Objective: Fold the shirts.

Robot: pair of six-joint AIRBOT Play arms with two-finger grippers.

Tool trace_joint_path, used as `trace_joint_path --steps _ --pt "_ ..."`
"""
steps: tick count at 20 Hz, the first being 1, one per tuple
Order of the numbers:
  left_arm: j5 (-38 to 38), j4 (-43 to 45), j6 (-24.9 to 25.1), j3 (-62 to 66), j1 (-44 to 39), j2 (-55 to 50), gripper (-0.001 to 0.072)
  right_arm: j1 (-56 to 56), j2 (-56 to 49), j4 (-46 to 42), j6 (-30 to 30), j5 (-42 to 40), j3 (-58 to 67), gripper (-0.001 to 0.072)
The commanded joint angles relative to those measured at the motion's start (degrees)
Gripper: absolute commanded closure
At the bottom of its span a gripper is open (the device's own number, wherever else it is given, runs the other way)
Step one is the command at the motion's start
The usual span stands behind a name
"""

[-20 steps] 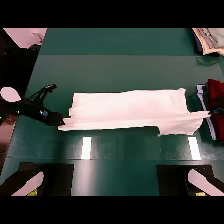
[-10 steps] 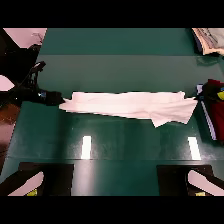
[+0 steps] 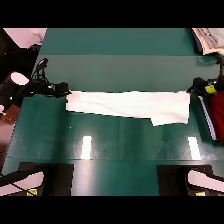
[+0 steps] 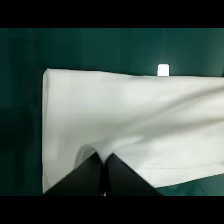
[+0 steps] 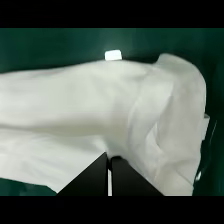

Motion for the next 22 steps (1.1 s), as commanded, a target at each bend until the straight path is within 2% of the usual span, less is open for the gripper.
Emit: trace_joint_path --steps 1,2,3,4,5,6,7,11,12,13,14,18,22 --pt "1.8 -0.9 -0.1 0.1 0.0 -1.2 0.0681 0.1 -0.8 3.7 0.1 -7.7 1.2 0.0693" --pt "1.9 -1.0 -0.1 0.1 0.0 -1.2 0.0681 0.1 -1.3 3.7 0.1 -8.6 1.8 0.0692" --pt "2.0 -1.0 -0.1 0.1 0.0 -1.2 0.0639 0.1 -1.8 3.8 0.1 -9.0 2.4 0.0688" --pt "2.0 -1.0 -0.1 0.1 0.0 -1.2 0.0317 0.1 -2.8 3.7 0.1 -8.8 3.2 0.0572" --pt "2.0 -1.0 -0.2 0.1 0.0 -1.2 0.0001 -0.1 -3.9 3.7 0.1 -8.0 4.4 0.0240" --pt "1.2 -1.0 -1.0 0.3 0.0 -1.2 -0.0002 -0.4 -4.9 3.7 0.0 -6.4 5.8 0.0027" --pt "-0.4 -0.9 -1.2 0.9 0.0 -1.2 -0.0001 -1.2 -5.7 3.6 -0.2 -3.4 7.4 0.0010" --pt "-8.6 -1.2 -1.1 3.0 0.0 -0.9 0.0002 -5.5 -6.3 3.2 -7.6 8.6 7.2 0.0011" --pt "-9.8 -1.2 -1.1 3.0 0.0 -0.9 0.0162 -6.7 -6.3 3.2 -8.4 9.8 5.3 0.0010" --pt "-10.6 -1.3 -1.1 3.0 0.0 -0.9 0.0507 -8.1 -6.3 3.3 -9.2 9.7 2.8 0.0009" --pt "-10.7 -1.5 -1.0 3.0 0.0 -0.9 0.0684 -9.2 -6.3 3.5 -9.9 8.8 0.2 0.0008" --pt "-10.3 -3.9 -0.9 3.0 0.0 -1.0 0.0681 -10.1 -8.5 3.9 -15.3 6.2 -5.2 0.0008" --pt "-10.1 -4.4 -1.1 3.0 0.0 -1.0 0.0681 -8.3 -13.0 3.8 -16.9 2.9 -3.6 0.0008"
